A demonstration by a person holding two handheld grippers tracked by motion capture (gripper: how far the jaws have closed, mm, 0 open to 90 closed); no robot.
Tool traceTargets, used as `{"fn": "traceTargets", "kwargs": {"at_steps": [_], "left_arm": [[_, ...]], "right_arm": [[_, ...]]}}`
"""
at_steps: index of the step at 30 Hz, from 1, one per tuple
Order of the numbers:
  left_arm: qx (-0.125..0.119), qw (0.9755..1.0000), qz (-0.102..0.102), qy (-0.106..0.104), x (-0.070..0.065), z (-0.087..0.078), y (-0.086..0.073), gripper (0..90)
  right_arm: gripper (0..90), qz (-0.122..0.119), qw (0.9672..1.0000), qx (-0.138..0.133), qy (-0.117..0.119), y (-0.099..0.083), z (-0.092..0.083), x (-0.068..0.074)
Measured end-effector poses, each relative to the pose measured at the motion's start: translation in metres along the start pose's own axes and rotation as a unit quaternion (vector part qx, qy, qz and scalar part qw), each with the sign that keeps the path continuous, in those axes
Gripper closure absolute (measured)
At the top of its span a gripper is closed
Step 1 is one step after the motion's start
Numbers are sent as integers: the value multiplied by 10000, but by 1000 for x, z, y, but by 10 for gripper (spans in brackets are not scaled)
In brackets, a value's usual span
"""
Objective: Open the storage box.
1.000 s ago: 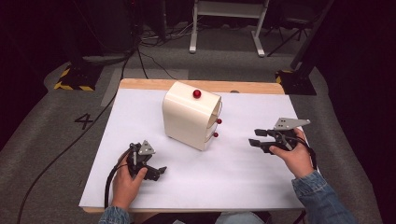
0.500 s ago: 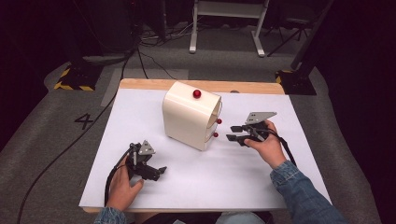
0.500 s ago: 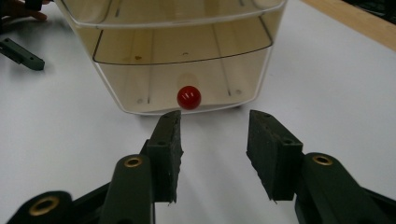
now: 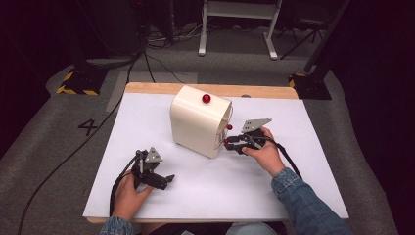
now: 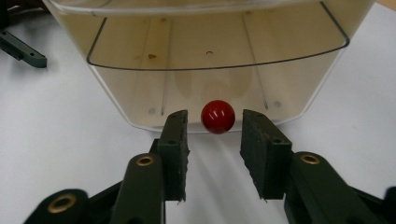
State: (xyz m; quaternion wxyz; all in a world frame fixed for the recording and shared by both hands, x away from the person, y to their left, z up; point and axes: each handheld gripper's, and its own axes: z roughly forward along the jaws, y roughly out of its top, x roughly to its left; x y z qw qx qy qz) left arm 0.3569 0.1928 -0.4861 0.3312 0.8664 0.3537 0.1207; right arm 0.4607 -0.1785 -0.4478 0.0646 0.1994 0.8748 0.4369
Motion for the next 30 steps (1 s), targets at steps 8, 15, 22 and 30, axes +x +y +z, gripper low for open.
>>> {"fn": "traceTargets", "kwargs": {"at_steps": [8, 15, 22, 30], "left_arm": [[-5, 10000, 1, 3, 0, 0, 0, 0], [-10, 10000, 8, 9, 0, 0, 0, 0], [-5, 10000, 8, 6, 0, 0, 0, 0], [-5, 10000, 8, 7, 0, 0, 0, 0]], "right_arm": [[740, -70, 10000, 53, -8, 0, 3, -1], [740, -72, 10000, -62, 11, 0, 1, -1], [746, -78, 9999, -80, 0, -1, 1, -1], [745, -48, 9999, -103, -73, -4, -8, 2]]}}
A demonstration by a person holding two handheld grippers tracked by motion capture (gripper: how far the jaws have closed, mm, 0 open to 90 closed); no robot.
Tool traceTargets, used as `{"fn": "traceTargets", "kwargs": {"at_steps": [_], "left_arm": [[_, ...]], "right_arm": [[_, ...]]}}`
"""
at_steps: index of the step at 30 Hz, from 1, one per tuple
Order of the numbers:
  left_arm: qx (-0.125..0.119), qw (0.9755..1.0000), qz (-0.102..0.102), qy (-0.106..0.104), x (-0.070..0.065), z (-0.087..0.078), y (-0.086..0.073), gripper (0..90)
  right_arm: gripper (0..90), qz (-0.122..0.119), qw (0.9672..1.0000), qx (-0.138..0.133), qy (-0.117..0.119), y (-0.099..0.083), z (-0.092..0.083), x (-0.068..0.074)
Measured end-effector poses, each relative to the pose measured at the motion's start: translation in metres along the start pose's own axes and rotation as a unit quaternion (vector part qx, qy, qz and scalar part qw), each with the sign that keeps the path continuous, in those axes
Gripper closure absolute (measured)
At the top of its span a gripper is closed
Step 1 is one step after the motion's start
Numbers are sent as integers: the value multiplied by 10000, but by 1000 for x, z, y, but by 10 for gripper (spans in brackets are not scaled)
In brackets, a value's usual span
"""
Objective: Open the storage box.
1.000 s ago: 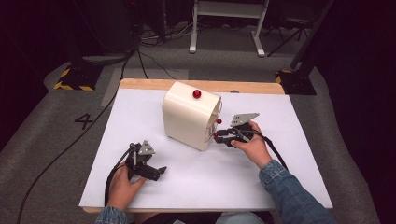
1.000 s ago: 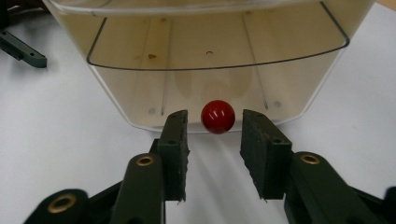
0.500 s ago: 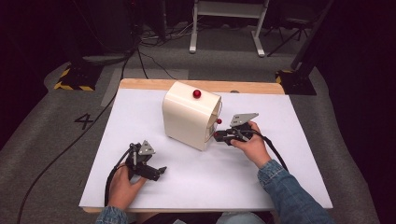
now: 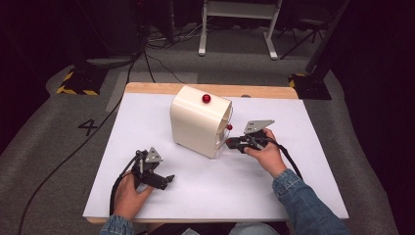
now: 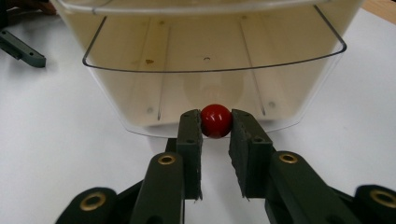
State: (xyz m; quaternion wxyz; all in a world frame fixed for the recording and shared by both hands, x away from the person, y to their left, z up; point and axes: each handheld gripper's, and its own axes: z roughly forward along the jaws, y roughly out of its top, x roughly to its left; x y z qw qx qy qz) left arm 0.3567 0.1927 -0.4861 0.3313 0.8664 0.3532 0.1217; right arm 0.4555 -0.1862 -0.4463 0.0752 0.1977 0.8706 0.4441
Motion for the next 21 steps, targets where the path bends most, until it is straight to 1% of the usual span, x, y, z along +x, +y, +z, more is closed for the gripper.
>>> {"fn": "traceTargets", "kwargs": {"at_steps": [9, 15, 18, 21], "left_arm": [[4, 10000, -5, -4, 0, 0, 0, 0], [5, 10000, -3, -4, 0, 0, 0, 0], [5, 10000, -5, -5, 0, 0, 0, 0], [5, 10000, -4, -5, 0, 0, 0, 0]], "right_arm": [[745, 107, 9999, 9, -111, -15, -26, 4], [745, 170, 9998, -7, -135, -27, -45, 5], [744, 247, 9996, -3, -146, -33, -52, 5], [744, 261, 9995, -5, -157, -37, -57, 5]]}}
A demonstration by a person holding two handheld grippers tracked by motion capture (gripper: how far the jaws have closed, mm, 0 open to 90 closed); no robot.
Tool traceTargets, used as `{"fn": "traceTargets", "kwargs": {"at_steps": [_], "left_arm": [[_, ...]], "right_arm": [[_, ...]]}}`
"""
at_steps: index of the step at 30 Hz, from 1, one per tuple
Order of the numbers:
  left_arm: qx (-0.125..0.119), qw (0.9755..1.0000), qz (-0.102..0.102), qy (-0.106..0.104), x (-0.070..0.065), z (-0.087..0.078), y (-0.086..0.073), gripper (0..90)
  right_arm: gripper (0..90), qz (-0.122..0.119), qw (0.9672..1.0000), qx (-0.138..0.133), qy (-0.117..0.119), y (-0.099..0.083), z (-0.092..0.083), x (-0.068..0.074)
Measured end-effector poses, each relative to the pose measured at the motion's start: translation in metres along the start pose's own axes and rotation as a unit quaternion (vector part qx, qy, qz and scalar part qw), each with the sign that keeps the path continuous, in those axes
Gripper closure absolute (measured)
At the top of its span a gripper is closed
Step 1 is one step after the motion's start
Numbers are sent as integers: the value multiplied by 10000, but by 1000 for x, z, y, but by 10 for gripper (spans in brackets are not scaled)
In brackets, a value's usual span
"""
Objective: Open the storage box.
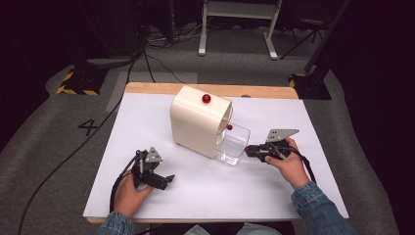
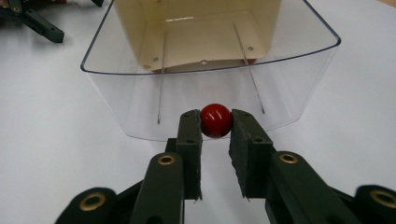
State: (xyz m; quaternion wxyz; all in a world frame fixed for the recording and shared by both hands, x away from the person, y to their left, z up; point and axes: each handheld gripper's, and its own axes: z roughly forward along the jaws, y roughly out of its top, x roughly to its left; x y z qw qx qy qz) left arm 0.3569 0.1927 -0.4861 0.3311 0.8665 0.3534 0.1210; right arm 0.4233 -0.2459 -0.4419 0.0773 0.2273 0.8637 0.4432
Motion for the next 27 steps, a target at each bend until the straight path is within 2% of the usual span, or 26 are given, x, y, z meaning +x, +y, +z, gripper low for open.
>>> {"fn": "traceTargets", "kwargs": {"at_steps": [7, 14, 18, 20, 27], "left_arm": [[-4, 10000, -1, 4, 0, 0, 0, 0], [2, 10000, -1, 0, 0, 0, 0, 0], [7, 10000, 1, -1, 0, 0, 0, 0], [12, 10000, 9, 2, 0, 0, 0, 0], [15, 10000, 20, 3, 0, 0, 0, 0]], "right_arm": [[743, 26, 10000, 74, 13, -8, -6, -1], [740, 83, 9998, 174, 33, -15, -3, -4], [734, 112, 9993, 366, -33, -23, -1, -6], [737, 179, 9992, 364, -23, -26, 0, -7], [682, 132, 9986, 494, -163, -34, 0, -4]]}}
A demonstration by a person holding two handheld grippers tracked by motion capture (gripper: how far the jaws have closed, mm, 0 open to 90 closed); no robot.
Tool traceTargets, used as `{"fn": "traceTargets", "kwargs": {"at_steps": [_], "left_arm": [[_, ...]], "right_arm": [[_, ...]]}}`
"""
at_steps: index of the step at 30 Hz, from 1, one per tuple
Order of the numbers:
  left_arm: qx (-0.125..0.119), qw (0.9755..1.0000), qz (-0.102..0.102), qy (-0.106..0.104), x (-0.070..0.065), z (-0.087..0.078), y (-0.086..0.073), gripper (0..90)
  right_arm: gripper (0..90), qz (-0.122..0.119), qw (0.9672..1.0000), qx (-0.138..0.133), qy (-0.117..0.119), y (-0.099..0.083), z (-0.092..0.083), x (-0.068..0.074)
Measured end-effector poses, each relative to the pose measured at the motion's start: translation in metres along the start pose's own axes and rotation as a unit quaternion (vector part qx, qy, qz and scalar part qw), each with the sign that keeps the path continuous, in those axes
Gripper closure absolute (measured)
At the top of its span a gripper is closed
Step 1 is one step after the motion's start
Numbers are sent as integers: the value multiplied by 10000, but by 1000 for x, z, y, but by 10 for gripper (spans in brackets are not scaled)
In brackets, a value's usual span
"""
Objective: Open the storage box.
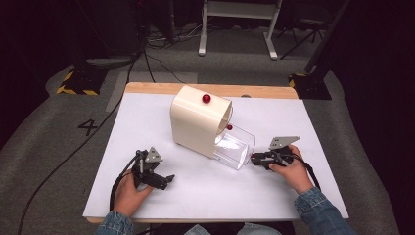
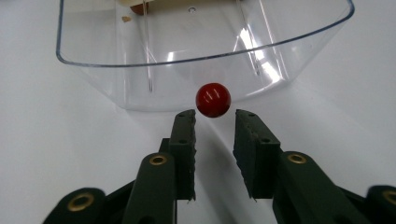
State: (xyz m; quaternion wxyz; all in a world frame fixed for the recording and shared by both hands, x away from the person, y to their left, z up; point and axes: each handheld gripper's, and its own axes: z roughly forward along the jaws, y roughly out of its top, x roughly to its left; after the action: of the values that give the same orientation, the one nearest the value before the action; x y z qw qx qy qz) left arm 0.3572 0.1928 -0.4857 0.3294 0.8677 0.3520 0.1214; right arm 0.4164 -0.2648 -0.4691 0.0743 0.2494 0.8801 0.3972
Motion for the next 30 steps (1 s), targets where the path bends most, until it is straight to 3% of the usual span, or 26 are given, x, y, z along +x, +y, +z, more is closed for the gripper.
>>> {"fn": "traceTargets", "kwargs": {"at_steps": [7, 12, 22, 30], "left_arm": [[-6, 10000, -22, -6, 0, 0, 0, 0], [5, 10000, -1, -3, 0, 0, 0, 0], [4, 10000, -1, -5, 0, 0, 0, 0], [-10, 10000, -20, -5, 0, 0, 0, 0]], "right_arm": [[631, 55, 9998, -128, -123, -1, -16, 4], [624, 51, 9991, -386, -152, 8, -32, 12], [590, -37, 9953, -955, -173, 48, -62, 24], [549, -120, 9932, -1122, -286, 80, -56, 24]]}}
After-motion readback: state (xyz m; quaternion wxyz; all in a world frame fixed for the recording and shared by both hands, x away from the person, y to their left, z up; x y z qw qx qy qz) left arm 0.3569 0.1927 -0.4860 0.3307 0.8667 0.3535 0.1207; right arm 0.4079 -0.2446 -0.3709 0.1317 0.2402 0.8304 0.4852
